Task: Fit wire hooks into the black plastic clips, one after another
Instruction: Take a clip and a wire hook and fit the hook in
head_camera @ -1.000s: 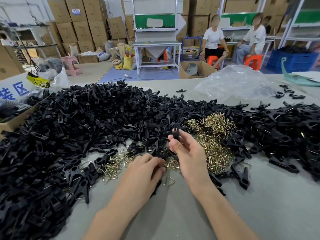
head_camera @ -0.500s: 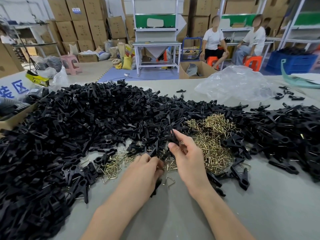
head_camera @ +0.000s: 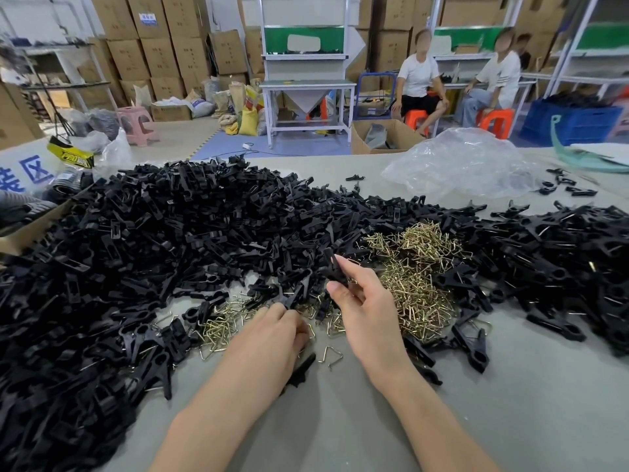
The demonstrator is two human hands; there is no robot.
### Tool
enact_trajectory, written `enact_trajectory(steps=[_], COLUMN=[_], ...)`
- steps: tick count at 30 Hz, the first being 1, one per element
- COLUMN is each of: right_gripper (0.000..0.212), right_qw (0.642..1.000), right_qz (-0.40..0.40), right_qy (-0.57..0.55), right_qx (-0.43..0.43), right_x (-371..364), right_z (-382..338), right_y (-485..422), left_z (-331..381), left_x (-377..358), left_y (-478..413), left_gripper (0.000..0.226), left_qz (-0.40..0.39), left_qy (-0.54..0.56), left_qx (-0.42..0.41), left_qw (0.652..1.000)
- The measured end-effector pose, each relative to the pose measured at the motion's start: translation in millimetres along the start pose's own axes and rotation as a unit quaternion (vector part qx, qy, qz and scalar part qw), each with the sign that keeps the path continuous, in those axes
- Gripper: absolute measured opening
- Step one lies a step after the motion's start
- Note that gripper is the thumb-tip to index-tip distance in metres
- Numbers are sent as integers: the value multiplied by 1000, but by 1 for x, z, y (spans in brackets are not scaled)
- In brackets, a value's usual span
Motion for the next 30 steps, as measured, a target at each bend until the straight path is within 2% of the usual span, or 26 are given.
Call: enact_trajectory(steps=[3,6,10,14,17,20,23,28,30], right_gripper=[42,43,45,43,43,41,37,37,37], right_qw=[1000,1000,1000,1000,999,999,998,995,992], right_qz=[0,-2,-1,-9,-21,-30,-42,-78,-89], right_qy=[2,-1,-6,-10,9,20,21,43,56], right_qx=[2,3,10,12,23,38,43,55,64], right_x=[-1,-1,-1,-1,-2,-3,-6,-13,-15], right_z=[-1,-2,-6,-6,-6,-7,-7,-8,-9], right_y=[0,0,1,1,2,3,4,6,7], left_z=[-1,-6,-15,-16,-18,-23,-31,-42,-43], left_x=[0,4,8,10,18,22,25,27,25], left_y=[5,7,2,2,3,2,1,-2,-2], left_gripper=[23,7,12,34,18,14,10,4,6], left_qz=[19,26,54,77,106,99,98,76,59], left_qy=[9,101,229,235,268,325,403,566,604], left_qx=[-19,-27,8,4,21,63,111,174,184], left_qw=[1000,994,972,969,957,938,903,802,773])
Point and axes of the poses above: each hand's wrist, its own y-axis away from the middle knuckle, its own x-axis out of the back of the hand, z = x × y, the point moved 6 cm from there along -y, towards the middle knuckle, and after that the axes turned 14 degrees about x, right-handed, at the moved point
